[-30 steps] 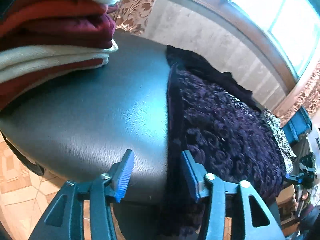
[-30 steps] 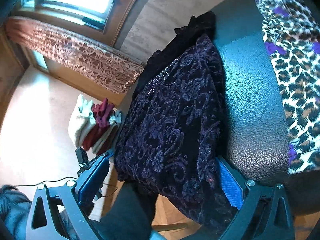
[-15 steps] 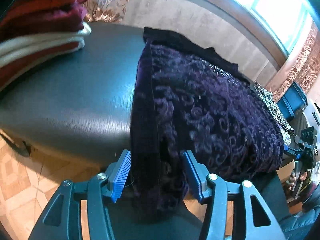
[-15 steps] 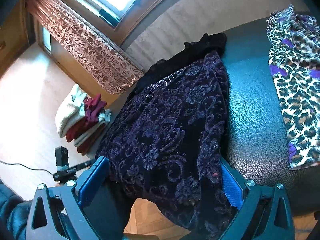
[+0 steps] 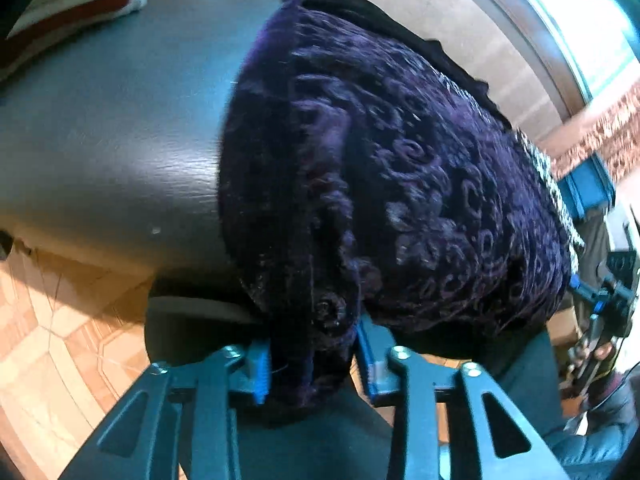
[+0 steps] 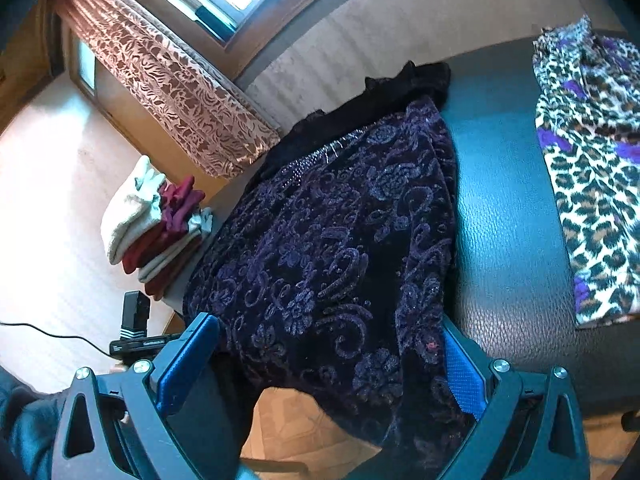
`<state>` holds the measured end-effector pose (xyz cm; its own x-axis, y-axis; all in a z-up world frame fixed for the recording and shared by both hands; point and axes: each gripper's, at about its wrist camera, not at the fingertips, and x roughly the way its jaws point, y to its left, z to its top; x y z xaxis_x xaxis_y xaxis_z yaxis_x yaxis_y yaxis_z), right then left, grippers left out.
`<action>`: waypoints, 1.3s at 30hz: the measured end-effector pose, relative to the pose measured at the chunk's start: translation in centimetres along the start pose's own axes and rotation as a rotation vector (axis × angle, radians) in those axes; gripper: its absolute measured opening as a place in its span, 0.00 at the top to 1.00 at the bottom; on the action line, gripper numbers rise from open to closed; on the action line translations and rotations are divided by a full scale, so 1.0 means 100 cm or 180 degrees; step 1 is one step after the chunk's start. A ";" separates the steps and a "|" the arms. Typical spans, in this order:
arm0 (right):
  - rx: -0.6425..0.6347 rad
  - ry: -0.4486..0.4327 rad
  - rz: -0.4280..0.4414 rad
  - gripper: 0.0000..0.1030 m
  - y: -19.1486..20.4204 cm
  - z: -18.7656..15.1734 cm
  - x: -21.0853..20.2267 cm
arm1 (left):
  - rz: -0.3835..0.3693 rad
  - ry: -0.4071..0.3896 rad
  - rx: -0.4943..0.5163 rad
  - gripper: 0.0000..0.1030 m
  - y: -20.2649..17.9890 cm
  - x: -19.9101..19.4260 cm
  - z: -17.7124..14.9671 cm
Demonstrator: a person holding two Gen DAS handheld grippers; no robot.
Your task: Fold clothes
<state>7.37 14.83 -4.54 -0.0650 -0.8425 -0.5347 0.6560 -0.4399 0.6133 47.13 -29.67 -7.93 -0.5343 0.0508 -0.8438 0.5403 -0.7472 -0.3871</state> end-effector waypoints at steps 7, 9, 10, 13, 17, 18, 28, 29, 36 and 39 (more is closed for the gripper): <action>-0.0092 0.0185 -0.0328 0.27 0.003 -0.003 -0.003 | -0.0474 -0.0185 0.0114 0.94 -0.013 -0.026 0.008; 0.0022 0.0177 -0.0412 0.44 -0.006 -0.003 -0.006 | -0.0619 -0.0241 0.0142 0.94 -0.016 -0.034 0.010; 0.0097 0.0168 -0.0439 0.61 -0.011 -0.003 -0.008 | -0.0691 -0.0269 0.0157 0.94 -0.018 -0.038 0.011; 0.0315 0.0190 -0.0497 0.93 -0.029 0.000 -0.013 | -0.0861 -0.0329 0.0086 0.93 -0.013 -0.041 0.013; 0.0285 0.0192 -0.0456 0.92 -0.033 0.001 -0.012 | -0.0893 -0.0353 -0.0009 0.91 -0.007 -0.039 0.013; 0.0254 0.0191 -0.0442 0.90 -0.032 0.001 -0.012 | -0.0914 -0.0335 -0.0019 0.89 -0.006 -0.039 0.012; 0.0288 0.0330 -0.0357 0.93 -0.019 0.006 -0.007 | -0.0989 -0.0251 0.0162 0.95 -0.034 -0.057 0.021; 0.0304 0.0350 -0.0293 0.93 -0.016 0.007 -0.005 | -0.1051 -0.0292 0.0194 0.95 -0.038 -0.064 0.025; 0.0409 0.0024 0.0351 0.93 0.003 0.053 -0.006 | -0.1525 -0.0783 0.0136 0.95 -0.045 -0.100 0.084; 0.0459 -0.0170 0.0538 0.93 0.003 0.090 -0.001 | -0.1654 -0.1007 0.0101 0.96 -0.046 -0.107 0.122</action>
<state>0.81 11.99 0.91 -0.0056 -0.9216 -0.3881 0.5470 -0.3277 0.7703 42.45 -34.91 7.41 -0.8928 0.2182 -0.3941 0.1400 -0.6972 -0.7031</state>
